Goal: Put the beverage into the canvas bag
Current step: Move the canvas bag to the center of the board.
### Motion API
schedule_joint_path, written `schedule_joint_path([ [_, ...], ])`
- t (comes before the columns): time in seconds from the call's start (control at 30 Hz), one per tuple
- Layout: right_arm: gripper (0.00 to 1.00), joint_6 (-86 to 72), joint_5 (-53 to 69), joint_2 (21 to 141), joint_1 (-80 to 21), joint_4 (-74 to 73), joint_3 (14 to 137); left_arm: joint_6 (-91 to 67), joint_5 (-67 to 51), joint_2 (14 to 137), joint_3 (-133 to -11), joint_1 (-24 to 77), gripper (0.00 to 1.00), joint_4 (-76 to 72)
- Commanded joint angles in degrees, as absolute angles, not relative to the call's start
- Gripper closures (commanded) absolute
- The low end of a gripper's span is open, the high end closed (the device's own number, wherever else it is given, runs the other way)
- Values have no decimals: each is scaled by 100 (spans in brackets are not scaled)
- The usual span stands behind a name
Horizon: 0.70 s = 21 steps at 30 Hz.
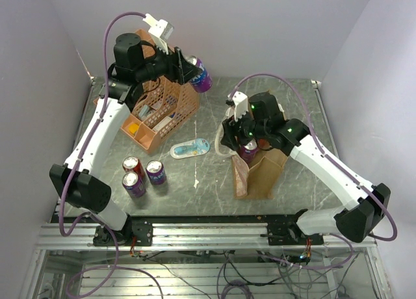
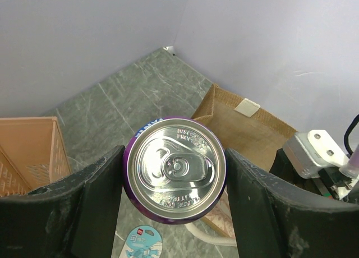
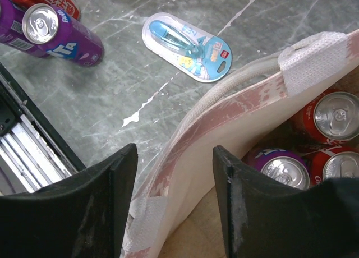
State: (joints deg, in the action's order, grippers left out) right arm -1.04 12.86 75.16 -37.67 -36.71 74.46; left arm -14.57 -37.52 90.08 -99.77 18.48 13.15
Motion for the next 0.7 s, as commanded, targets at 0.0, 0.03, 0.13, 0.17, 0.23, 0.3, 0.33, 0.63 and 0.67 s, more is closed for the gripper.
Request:
schedule_joint_path([
  [0.0,49,-348,1399,7633,-3803,-3627,7404,-1535,-3822,8669,-9940,1863,93,749],
  [0.03,52,-365,1432,7644,-3805,-3622,7409,-1543,-3834,8654,-9911,1861,93,740],
  [0.13,65,-423,1499,7634,-3804,-3595,7377,-1578,-3861,8615,-9835,1859,93,724],
  [0.17,72,-447,1577,7631,-3806,-3591,7374,-1581,-3866,8600,-9809,1857,93,719],
  [0.23,84,-509,1708,7625,-3806,-3575,7410,-1573,-3882,8575,-9769,1863,93,716],
  [0.3,94,-561,1806,7648,-3806,-3556,7460,-1546,-3885,8558,-9749,1858,93,734],
  [0.33,99,-595,1847,7669,-3806,-3537,7480,-1531,-3893,8558,-9747,1858,93,737],
  [0.63,100,-853,2248,7842,-3916,-3341,7783,-1443,-3869,8488,-9709,1839,93,844],
  [0.67,100,-871,2254,7874,-3955,-3329,7824,-1461,-3863,8476,-9692,1825,93,847],
])
